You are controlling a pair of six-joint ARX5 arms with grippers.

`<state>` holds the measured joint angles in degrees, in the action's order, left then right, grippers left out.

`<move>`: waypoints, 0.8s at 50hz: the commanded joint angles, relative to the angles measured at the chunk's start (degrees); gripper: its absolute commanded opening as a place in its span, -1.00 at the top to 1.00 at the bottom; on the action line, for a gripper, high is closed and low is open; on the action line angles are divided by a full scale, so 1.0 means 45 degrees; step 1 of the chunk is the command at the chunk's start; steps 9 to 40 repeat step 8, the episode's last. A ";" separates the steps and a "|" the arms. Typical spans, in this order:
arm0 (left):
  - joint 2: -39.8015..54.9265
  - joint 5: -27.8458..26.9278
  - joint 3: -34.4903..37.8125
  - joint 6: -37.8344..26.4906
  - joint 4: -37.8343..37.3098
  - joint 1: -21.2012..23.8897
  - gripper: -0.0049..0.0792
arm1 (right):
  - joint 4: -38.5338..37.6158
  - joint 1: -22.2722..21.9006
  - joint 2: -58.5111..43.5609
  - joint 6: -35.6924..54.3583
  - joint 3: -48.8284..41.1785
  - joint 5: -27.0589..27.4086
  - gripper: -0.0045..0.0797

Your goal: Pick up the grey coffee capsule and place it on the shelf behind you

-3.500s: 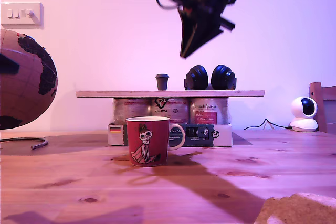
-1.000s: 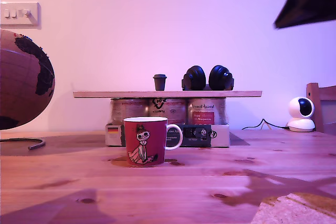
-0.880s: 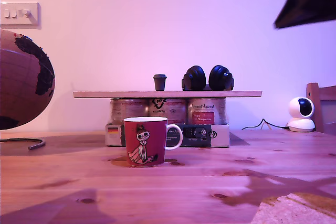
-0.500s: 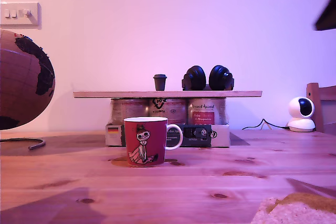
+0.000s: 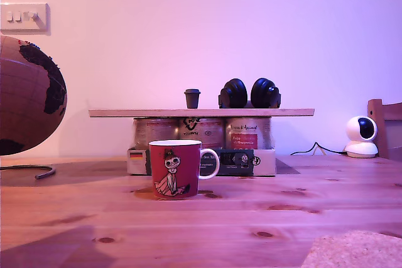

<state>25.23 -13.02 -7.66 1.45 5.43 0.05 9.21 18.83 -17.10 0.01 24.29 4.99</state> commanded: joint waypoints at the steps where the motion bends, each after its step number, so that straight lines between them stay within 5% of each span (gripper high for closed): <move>1: -0.0029 -0.0010 0.0010 0.0010 -0.0296 -0.0034 0.93 | -0.0068 0.0063 -0.0078 -0.0049 -0.0141 -0.0107 0.92; 40: -0.0029 -0.0010 0.0010 0.0010 -0.1234 -0.0034 0.93 | -0.0083 0.0063 -0.0073 -0.0049 -0.0141 -0.0121 0.92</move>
